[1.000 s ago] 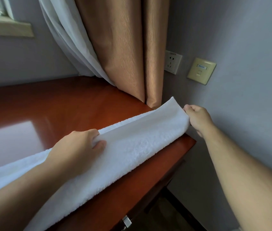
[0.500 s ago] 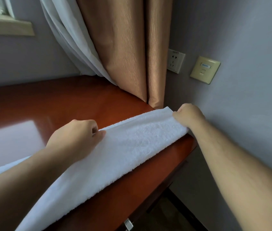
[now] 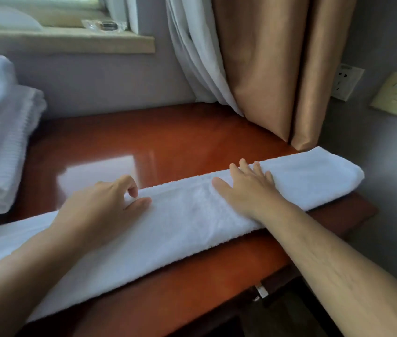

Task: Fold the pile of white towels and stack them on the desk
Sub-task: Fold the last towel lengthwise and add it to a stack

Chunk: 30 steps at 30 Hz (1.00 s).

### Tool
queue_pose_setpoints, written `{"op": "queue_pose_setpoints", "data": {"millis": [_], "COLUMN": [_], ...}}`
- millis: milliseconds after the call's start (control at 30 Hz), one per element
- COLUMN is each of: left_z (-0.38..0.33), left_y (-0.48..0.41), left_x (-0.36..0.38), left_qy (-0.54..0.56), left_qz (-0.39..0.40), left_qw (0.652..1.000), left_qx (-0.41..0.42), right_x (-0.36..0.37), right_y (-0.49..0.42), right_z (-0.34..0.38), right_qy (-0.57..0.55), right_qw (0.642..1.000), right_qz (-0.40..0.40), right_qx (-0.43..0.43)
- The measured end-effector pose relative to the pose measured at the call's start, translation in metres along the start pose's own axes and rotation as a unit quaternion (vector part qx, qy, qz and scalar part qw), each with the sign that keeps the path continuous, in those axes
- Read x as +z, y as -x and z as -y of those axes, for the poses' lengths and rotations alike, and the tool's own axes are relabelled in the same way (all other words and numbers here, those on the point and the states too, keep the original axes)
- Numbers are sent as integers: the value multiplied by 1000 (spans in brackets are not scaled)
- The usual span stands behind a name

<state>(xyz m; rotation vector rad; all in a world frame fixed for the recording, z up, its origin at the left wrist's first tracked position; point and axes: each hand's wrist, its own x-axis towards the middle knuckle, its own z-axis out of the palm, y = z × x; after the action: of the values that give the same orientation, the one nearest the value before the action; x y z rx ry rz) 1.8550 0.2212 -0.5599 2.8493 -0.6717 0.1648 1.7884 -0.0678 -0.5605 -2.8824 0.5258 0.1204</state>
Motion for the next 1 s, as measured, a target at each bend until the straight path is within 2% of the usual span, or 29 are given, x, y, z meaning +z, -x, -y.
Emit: {"op": "queue_pose_setpoints", "data": {"millis": [133,267,500,567,633,700,867,1000], "left_z": [56,104,145,149,155,158,155,147], "left_y": [44,81,121,129,134,136,129,119], "left_x": [-29,-50,-56,-52,-50,-51,-67,-74], "left_qy": [-22,-16,7,13,42,57,48,36], "left_qz": [23,21,-106,-144,-110,-34,44,96], "left_qw": [998,994,981,967,945,929,946,945], "left_qx": [-52,-109,-160,-209,-305,-364,-318,-311], "right_x": [16,33,51,54,54,55,55,56], "right_y": [25,50,71,72,72,73,75,77], "right_z": [68,128,183,187,188,188,188,187], "right_qy": [12,27,51,58,62,64,65,63], "right_qw": [993,976,956,956,957,957,959,960], "right_qz": [42,49,59,55,55,52,40,34], "right_qx": [-114,-211,-283,-283,-279,-278,-273,-272]}}
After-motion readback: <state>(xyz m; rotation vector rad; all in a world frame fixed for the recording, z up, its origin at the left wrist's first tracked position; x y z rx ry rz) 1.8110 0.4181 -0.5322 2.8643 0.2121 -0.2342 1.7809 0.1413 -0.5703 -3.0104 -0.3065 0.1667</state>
